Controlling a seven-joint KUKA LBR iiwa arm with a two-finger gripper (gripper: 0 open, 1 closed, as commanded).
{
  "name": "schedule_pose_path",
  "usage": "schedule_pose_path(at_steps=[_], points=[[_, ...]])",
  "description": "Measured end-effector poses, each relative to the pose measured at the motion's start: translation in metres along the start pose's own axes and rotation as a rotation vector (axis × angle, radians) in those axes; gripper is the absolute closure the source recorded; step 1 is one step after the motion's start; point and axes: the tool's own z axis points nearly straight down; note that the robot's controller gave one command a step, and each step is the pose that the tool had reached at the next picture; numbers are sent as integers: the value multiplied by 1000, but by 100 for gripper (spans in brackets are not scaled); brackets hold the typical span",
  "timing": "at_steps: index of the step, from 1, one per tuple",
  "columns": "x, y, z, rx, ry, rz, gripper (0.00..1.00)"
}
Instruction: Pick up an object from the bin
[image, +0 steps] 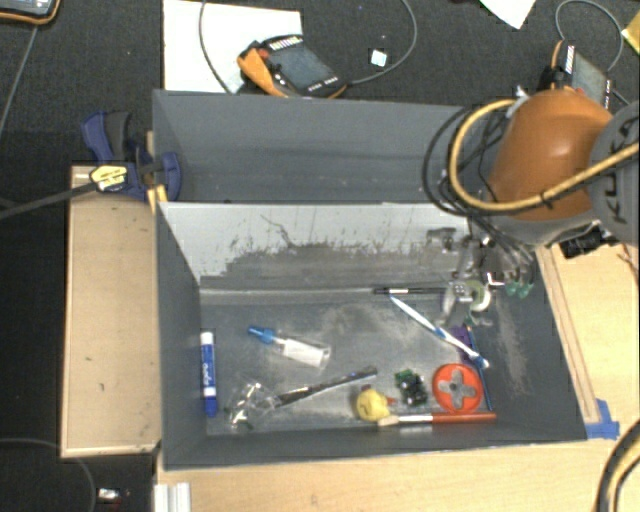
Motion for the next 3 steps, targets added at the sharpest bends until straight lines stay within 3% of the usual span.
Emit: schedule_pose_path(at_steps=[1,2,3], points=[[-2,0,-5,1,-8,-2,0],[-13,-36,130,0,-8,80,0],[-11,-30,53,-1,-23,140,0]])
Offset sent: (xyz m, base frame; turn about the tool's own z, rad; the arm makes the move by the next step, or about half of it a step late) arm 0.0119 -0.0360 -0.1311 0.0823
